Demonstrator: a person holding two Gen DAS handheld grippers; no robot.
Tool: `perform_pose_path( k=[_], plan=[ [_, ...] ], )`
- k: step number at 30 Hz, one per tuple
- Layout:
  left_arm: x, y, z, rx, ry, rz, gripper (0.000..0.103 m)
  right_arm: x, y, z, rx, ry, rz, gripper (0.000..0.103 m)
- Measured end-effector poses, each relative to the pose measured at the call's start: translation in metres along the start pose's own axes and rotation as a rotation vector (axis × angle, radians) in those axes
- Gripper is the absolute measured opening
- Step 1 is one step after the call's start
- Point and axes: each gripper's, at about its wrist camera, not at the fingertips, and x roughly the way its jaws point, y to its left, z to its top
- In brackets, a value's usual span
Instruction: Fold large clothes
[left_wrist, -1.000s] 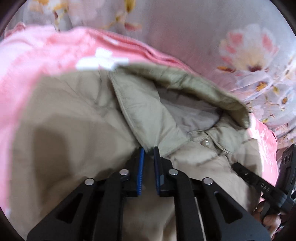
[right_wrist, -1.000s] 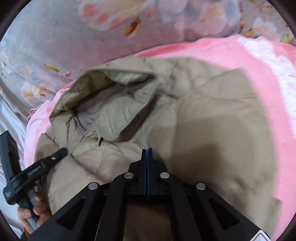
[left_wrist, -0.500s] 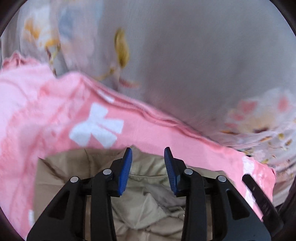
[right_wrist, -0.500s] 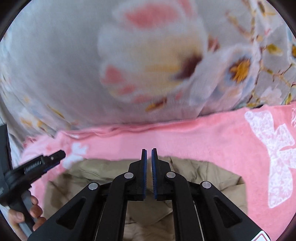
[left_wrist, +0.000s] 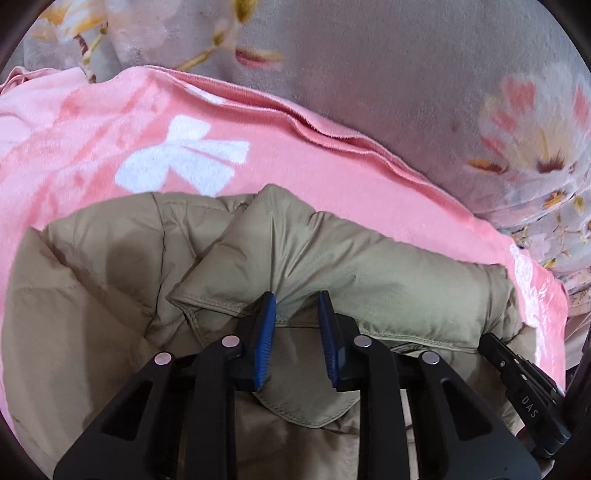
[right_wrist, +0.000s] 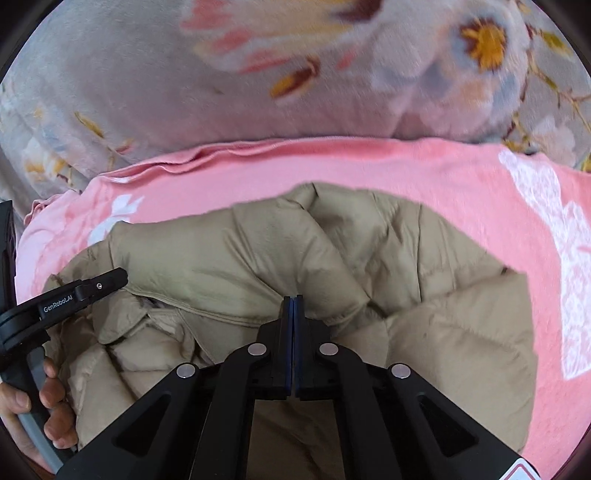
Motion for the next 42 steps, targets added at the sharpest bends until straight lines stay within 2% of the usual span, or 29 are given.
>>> perform_pose_path(
  k=[3, 10, 22, 42],
  plan=[
    [0.006, -0.005, -0.009, 0.047, -0.014, 0.035, 0.023, 0.012, -0.002, -0.009, 0.011, 0.029, -0.002, 0.0],
    [0.01, -0.01, -0.016, 0.091, -0.038, 0.081, 0.023, 0.02, 0.007, -0.016, -0.037, -0.001, -0.074, 0.0],
    [0.017, -0.02, -0.015, 0.134, -0.041, 0.133, 0.023, 0.022, 0.004, -0.014, -0.015, -0.005, -0.049, 0.0],
    [0.024, -0.031, -0.015, 0.188, -0.047, 0.192, 0.023, 0.023, 0.005, -0.015, -0.02, -0.012, -0.065, 0.0]
  ],
)
